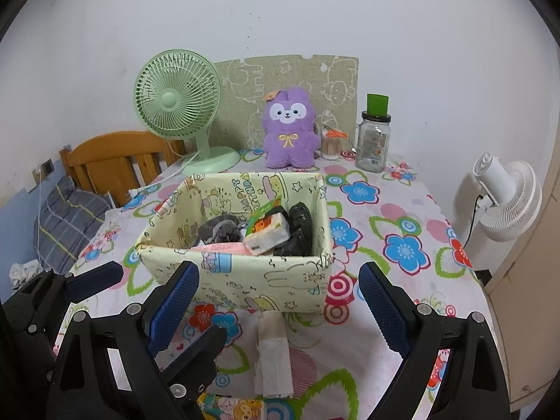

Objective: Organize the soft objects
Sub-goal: 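Withdraw both tools from the box toward the white roll and yellow pouch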

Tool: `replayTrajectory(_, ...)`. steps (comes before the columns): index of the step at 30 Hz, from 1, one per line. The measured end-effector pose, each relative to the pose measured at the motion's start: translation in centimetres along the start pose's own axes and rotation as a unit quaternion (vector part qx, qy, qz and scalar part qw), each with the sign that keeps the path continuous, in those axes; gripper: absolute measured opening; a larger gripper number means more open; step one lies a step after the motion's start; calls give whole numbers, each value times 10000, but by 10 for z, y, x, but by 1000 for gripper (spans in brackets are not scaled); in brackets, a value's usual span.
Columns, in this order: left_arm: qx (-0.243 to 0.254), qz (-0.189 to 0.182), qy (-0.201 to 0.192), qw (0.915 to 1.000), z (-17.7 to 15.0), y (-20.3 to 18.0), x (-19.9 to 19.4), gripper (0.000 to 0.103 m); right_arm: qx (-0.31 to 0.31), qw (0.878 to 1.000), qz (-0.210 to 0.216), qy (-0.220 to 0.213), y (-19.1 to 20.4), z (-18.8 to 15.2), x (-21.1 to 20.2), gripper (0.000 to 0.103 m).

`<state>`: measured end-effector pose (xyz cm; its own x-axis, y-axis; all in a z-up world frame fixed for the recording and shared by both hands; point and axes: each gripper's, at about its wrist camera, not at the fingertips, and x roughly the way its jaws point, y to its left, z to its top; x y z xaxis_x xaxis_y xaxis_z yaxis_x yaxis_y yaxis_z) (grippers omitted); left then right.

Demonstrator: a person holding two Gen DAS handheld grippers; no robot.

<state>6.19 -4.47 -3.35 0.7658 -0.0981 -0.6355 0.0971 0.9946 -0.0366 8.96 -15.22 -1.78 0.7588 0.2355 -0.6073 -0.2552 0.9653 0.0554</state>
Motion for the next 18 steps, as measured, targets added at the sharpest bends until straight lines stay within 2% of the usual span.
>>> replayTrajectory(18,141,-230,198,9994,-34,-26,6,101,113,9999,-49,83,-16,-41,-5,94)
